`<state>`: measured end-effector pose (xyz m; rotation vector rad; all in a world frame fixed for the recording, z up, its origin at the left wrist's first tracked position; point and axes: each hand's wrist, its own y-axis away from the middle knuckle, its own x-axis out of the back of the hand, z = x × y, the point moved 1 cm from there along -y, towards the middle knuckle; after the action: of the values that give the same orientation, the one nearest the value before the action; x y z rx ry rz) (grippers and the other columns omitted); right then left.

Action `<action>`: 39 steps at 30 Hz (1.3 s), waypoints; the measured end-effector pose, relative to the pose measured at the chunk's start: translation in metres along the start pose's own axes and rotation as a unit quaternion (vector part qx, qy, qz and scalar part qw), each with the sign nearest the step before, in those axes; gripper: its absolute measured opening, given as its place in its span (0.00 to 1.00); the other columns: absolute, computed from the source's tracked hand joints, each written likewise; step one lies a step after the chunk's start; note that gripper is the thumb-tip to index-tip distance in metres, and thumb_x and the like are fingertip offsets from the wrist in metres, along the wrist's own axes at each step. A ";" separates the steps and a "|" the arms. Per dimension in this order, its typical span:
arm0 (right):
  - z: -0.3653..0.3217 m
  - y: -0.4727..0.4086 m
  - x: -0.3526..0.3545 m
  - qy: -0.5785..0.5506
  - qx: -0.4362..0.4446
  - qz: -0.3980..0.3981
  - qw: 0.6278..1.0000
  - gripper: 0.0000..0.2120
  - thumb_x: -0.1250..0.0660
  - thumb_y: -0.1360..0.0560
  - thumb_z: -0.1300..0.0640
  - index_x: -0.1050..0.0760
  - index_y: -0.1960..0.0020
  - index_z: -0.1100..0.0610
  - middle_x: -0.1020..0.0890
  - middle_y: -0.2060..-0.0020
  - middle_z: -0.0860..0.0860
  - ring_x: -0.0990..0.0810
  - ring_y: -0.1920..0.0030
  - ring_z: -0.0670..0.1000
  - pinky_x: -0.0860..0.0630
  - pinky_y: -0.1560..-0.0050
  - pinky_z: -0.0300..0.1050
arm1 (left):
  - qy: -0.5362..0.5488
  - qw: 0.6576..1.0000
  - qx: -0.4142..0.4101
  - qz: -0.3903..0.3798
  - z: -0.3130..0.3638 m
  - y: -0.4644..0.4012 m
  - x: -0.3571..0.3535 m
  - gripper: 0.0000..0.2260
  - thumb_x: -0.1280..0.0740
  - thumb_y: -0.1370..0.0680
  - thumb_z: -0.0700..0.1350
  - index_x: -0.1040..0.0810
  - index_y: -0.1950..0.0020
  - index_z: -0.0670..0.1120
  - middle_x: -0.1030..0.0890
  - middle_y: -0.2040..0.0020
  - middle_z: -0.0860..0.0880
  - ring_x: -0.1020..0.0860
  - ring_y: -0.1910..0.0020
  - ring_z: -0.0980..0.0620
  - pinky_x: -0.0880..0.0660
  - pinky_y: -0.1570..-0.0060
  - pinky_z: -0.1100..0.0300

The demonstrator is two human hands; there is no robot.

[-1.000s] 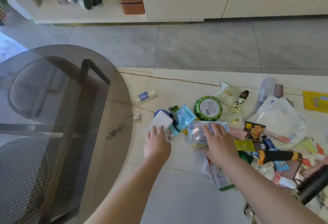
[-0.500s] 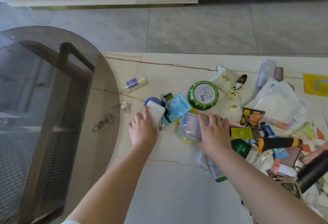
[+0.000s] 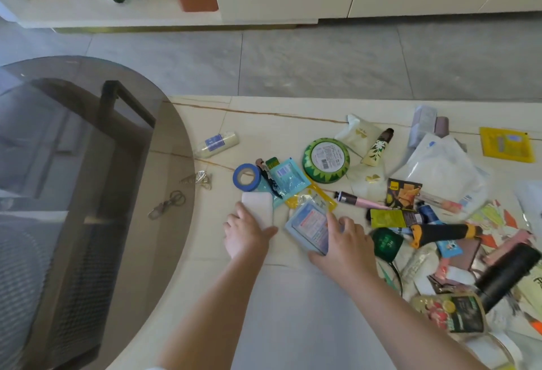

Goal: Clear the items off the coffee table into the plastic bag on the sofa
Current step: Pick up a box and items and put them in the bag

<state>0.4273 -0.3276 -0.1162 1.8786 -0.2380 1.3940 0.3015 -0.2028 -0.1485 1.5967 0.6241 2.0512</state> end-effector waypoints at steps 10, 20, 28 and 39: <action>0.001 0.050 0.017 -0.510 -0.144 -0.116 0.840 0.18 0.35 0.28 0.40 0.25 0.43 0.48 0.20 0.52 0.49 0.22 0.53 0.47 0.27 0.55 0.44 | 0.225 0.970 0.025 -0.086 -0.006 0.047 0.021 0.16 0.30 0.26 0.45 0.29 0.42 0.43 0.23 0.53 0.46 0.25 0.58 0.47 0.27 0.58 0.57; 0.021 0.152 0.108 -0.735 -0.189 -0.181 0.626 0.25 0.33 0.32 0.37 0.27 0.38 0.46 0.19 0.44 0.51 0.21 0.42 0.55 0.24 0.42 0.59 | 0.333 0.932 0.008 -0.141 0.016 0.162 0.114 0.13 0.28 0.28 0.39 0.27 0.46 0.43 0.26 0.63 0.50 0.27 0.66 0.53 0.31 0.70 0.63; 0.036 0.254 0.167 -0.785 -0.218 -0.067 0.575 0.18 0.33 0.27 0.60 0.27 0.38 0.55 0.19 0.45 0.59 0.20 0.46 0.59 0.20 0.54 0.55 | 0.381 0.903 -0.024 -0.198 0.034 0.265 0.169 0.17 0.30 0.26 0.36 0.27 0.39 0.38 0.23 0.48 0.40 0.24 0.53 0.43 0.25 0.52 0.51; 0.089 0.401 0.193 -0.826 -0.269 0.125 0.479 0.08 0.36 0.25 0.63 0.26 0.45 0.59 0.17 0.51 0.60 0.18 0.51 0.59 0.22 0.56 0.50 | 0.312 0.871 -0.119 -0.360 0.085 0.394 0.158 0.19 0.31 0.25 0.35 0.31 0.36 0.43 0.22 0.44 0.41 0.22 0.48 0.40 0.21 0.53 0.45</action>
<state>0.3426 -0.6078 0.2313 1.8911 -1.6495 -0.8886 0.3175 -0.4119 0.2305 0.4003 0.9577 1.8997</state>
